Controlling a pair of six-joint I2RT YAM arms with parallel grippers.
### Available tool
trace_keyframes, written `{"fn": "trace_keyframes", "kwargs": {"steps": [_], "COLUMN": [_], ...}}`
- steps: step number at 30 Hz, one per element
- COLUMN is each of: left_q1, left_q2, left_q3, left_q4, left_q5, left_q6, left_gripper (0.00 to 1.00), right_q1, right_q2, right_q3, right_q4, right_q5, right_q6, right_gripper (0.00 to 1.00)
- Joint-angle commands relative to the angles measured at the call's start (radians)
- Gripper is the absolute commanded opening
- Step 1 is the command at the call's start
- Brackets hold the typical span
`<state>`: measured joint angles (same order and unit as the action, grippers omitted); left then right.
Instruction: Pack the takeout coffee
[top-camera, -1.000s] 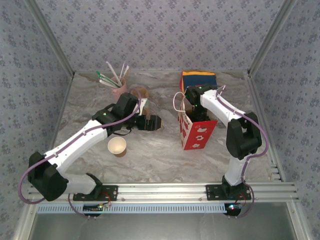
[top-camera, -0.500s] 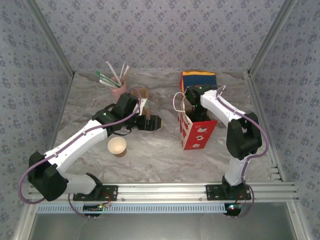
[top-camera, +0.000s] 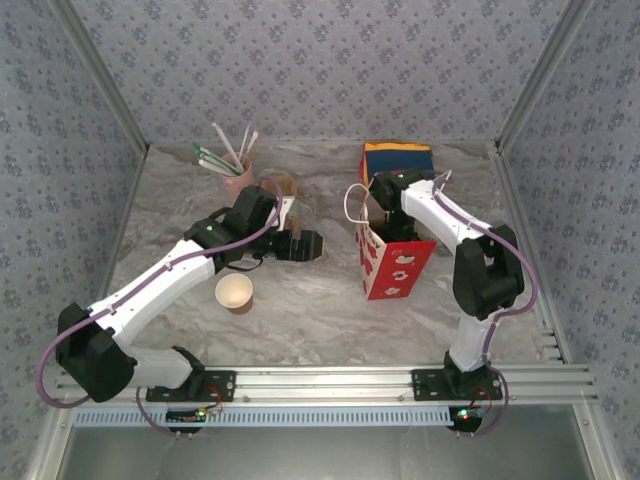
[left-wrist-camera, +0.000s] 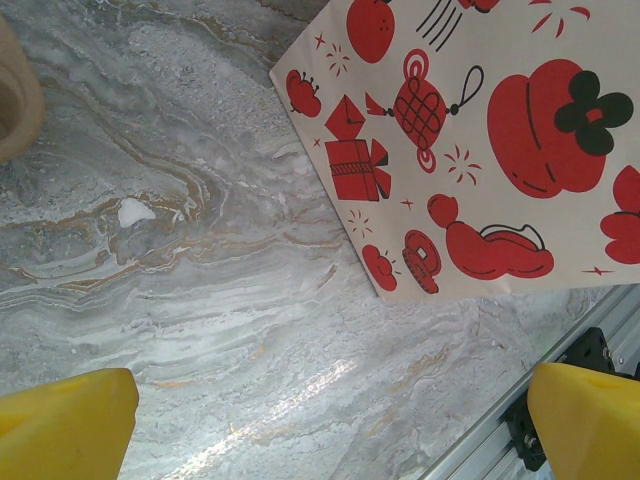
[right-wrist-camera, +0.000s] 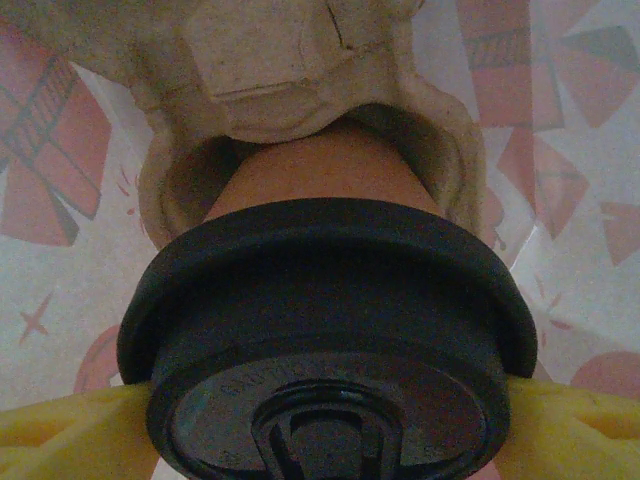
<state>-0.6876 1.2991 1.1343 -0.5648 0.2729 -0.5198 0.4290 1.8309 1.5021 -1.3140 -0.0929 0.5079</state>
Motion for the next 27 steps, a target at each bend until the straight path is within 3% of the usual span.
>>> {"fn": "trace_keyframes", "kwargs": {"steps": [1,27], "left_q1": [-0.001,-0.001], "left_q2": [0.007,0.001], "left_q3": [0.024,0.018], "left_q4": [0.017,0.021], "left_q5": [0.004,0.005], "left_q6": [0.019,0.015], "left_gripper": [1.0,1.0], "right_q1": [0.005,0.008], "right_q2": [0.033,0.015], "right_q3": [-0.035,-0.03], "right_q4": [0.099,0.08], "right_q5": [-0.005,-0.002], "right_q6": [0.02,0.024], "right_gripper": [0.87,0.88]}}
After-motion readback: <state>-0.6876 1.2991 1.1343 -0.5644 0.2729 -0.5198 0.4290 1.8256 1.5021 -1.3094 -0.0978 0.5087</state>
